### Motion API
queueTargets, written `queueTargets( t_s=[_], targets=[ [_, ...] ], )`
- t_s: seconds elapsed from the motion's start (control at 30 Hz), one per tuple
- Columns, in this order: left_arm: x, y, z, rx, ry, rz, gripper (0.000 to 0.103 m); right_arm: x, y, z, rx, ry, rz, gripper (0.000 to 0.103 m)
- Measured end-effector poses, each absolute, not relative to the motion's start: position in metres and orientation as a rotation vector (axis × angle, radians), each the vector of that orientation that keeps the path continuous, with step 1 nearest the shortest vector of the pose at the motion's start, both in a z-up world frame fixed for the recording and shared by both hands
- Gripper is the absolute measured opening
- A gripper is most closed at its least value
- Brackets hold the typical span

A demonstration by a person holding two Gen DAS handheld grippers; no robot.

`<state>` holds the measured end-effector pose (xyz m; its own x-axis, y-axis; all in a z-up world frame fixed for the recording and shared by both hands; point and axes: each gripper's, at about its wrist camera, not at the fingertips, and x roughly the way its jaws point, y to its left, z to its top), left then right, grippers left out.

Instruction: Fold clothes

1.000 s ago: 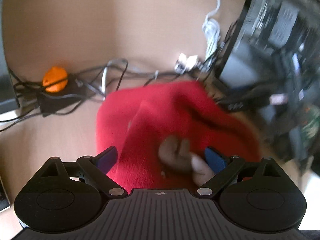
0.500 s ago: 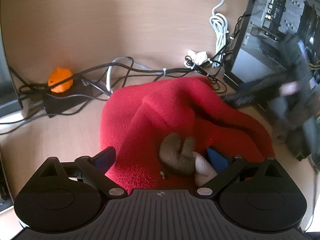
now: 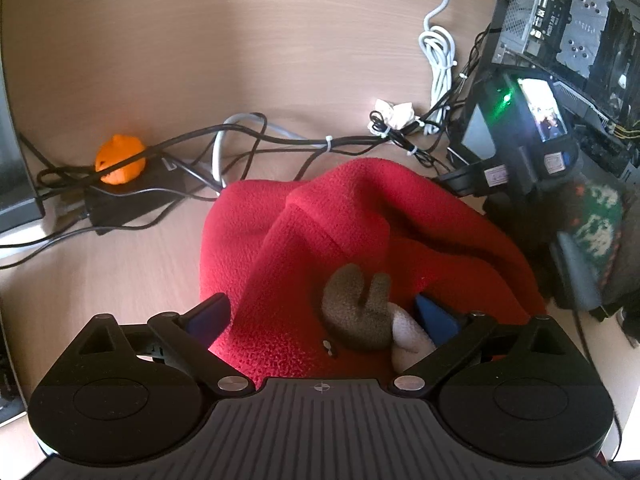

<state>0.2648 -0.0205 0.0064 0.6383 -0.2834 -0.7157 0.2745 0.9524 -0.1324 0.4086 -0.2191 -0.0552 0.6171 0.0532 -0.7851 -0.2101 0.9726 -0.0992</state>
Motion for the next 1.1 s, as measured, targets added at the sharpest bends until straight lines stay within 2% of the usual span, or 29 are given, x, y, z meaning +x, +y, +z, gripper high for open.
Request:
queueTargets(
  t_s=[0.2, 0.4, 0.53, 0.77, 0.87, 1.1],
  targets=[
    [0.254, -0.018, 0.011, 0.001, 0.8, -0.325, 0.1, 0.392, -0.232, -0.035, -0.152, 0.844, 0.157, 0.095],
    [0.215, -0.012, 0.021, 0.027, 0.778, -0.337, 0.1, 0.318, -0.255, 0.011, -0.105, 0.739, 0.228, 0.098],
    [0.184, -0.008, 0.024, 0.056, 0.759, -0.354, 0.1, 0.256, -0.258, 0.02, -0.078, 0.72, 0.329, 0.099],
    [0.147, -0.001, 0.008, 0.071, 0.815, -0.391, 0.101, 0.159, -0.242, -0.013, -0.132, 0.772, 0.442, 0.1],
    [0.134, -0.002, 0.0, 0.108, 0.826, -0.412, 0.1, 0.136, -0.24, -0.037, -0.197, 0.797, 0.372, 0.1],
    [0.113, -0.003, -0.009, 0.152, 0.834, -0.444, 0.1, 0.108, -0.258, -0.039, -0.136, 0.783, 0.279, 0.1]
  ],
)
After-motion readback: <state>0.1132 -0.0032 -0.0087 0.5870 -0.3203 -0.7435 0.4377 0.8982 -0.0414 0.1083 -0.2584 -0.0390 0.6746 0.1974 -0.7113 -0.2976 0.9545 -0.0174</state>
